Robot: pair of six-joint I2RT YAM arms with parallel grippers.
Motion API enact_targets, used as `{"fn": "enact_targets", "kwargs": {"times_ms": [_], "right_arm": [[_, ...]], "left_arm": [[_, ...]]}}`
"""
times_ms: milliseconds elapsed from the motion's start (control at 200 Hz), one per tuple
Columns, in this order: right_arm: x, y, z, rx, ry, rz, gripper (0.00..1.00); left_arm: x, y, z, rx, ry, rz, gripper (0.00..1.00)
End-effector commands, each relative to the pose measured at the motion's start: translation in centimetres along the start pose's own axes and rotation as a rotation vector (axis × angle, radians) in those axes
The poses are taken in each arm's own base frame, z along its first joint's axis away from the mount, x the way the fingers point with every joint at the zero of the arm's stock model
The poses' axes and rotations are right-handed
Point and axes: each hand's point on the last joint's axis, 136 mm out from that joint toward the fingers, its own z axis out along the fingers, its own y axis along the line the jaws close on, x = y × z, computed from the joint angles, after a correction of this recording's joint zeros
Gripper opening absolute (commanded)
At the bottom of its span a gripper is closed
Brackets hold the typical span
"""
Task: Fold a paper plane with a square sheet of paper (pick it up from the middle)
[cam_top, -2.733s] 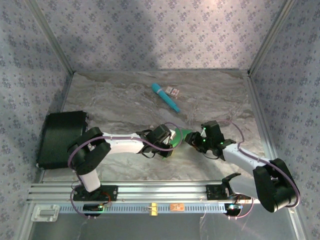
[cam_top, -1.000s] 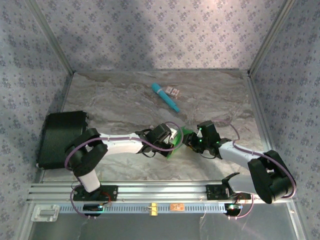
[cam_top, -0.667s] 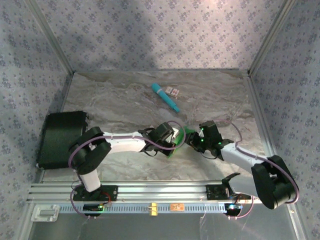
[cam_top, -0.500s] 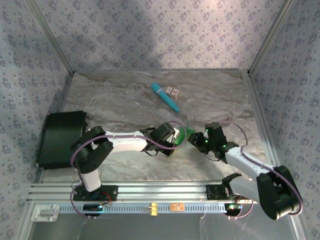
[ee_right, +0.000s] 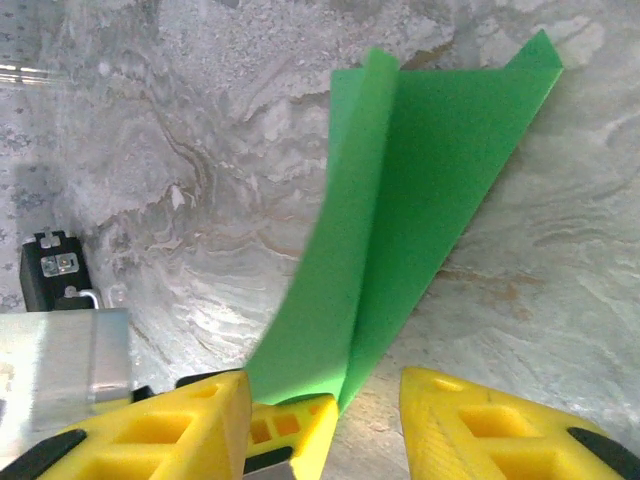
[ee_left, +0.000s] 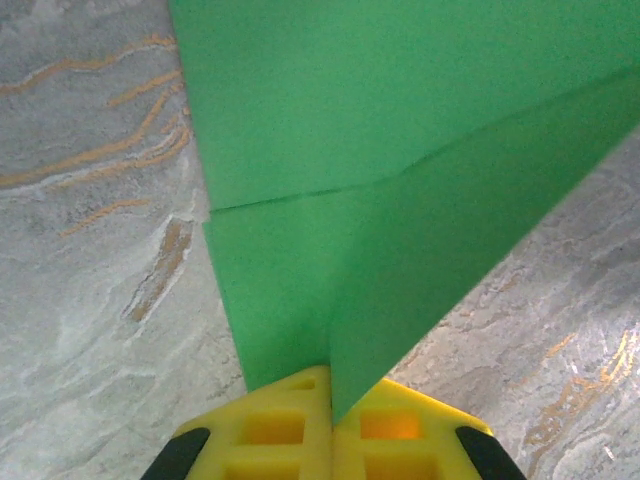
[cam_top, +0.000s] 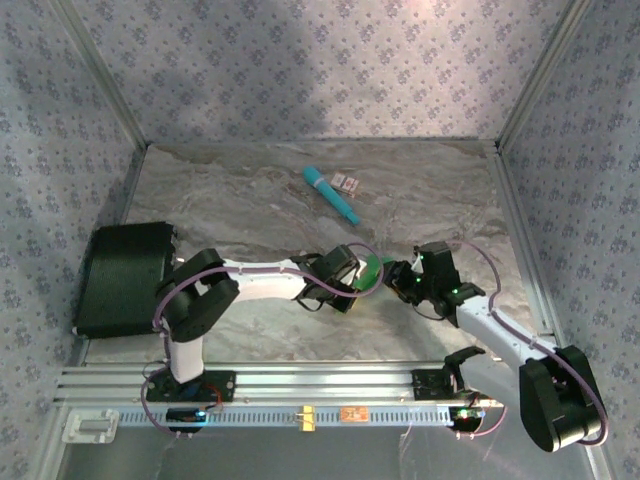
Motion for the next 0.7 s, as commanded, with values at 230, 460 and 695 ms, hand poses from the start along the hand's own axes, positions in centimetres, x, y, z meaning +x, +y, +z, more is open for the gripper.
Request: {"fn": "enact_targets", "kwargs": {"times_ms": [230,460,695], "right_arm": [[-1.5,1.3,1.0,0.017,0.022,0.102,0.52],[-1.1,0.9,2.4,0.06,0.081,0.126,0.46],[-1.1,-0.2,2.0,0.083,0.084,0.138,0.3]], "left_arm": [[0.2,-0.1,0.0,-0.031,0.023,0.033,0.06],[-0.2,-0.4,-0.3,-0.046,0.014,0.057,0.1],[-0.3,-0.3,-0.7,-0.081,0.014,0.097,0.15]]}}
